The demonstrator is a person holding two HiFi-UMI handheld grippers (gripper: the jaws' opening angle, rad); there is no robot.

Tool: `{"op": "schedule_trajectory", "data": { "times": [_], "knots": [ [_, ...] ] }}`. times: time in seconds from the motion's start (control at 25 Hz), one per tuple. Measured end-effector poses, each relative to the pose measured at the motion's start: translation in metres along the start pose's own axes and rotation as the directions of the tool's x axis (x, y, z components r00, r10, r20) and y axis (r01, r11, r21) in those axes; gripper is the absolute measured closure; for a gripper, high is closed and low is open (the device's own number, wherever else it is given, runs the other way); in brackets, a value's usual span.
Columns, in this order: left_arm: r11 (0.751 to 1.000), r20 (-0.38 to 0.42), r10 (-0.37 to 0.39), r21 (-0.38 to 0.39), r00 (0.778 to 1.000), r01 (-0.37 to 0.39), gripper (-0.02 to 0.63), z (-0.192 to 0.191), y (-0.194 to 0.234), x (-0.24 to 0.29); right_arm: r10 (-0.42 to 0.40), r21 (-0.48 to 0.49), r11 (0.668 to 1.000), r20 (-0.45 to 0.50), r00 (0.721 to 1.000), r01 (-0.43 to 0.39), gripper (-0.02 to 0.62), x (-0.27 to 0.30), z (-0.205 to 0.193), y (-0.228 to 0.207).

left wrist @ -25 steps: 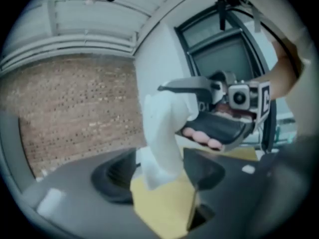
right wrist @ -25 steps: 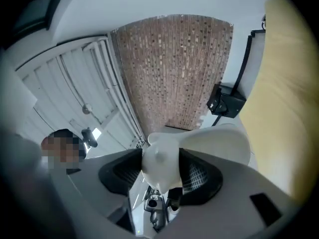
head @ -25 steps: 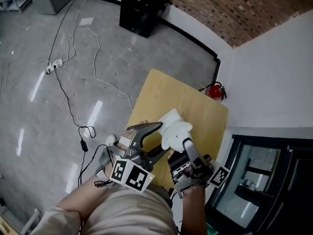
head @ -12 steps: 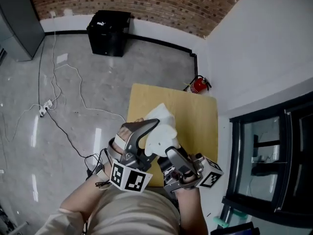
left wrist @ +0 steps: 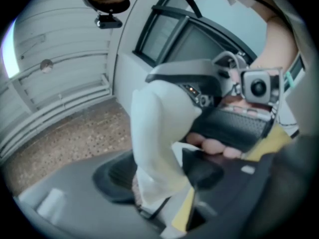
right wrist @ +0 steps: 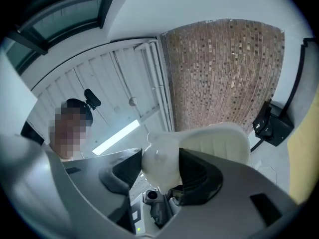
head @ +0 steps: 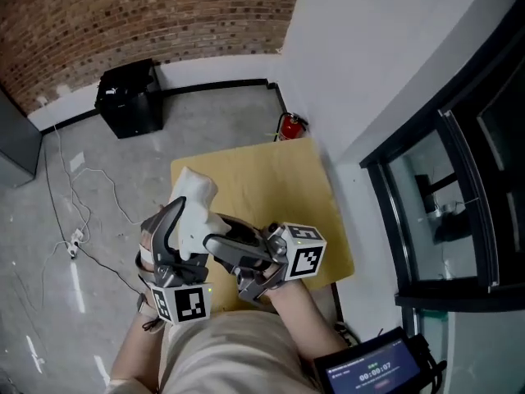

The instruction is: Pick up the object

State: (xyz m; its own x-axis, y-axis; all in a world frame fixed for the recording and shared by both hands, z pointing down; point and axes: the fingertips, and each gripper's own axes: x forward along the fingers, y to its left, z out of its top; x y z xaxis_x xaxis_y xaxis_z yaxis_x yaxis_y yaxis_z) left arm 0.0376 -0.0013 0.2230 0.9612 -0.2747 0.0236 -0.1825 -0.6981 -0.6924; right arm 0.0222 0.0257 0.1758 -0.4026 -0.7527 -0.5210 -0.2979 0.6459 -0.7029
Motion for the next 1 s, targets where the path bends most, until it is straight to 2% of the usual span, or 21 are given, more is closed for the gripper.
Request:
{"op": "schedule_trajectory", "data": {
  "times": [0.24,0.76,1.0],
  "knots": [
    [0.999,0.037,-0.053,0.004,0.998,0.053,0.341,0.011,-0.011,0.01,-0.008,-0.009,1.0,0.022,1.0,0.008,0.364,-0.013,0.01,0.003],
    [0.997,0.028,-0.06,0.041,0.998,0.059,0.344,0.033,-0.024,0.01,0.009,-0.011,1.0,0.038,0.999,-0.009,0.365,-0.031,0.015,0.021],
    [0.998,0.025,-0.052,0.026,0.998,0.051,0.345,0.034,-0.025,0.007,-0.007,-0.021,1.0,0.037,0.999,0.007,0.365,-0.032,0.012,0.023]
  ]
}}
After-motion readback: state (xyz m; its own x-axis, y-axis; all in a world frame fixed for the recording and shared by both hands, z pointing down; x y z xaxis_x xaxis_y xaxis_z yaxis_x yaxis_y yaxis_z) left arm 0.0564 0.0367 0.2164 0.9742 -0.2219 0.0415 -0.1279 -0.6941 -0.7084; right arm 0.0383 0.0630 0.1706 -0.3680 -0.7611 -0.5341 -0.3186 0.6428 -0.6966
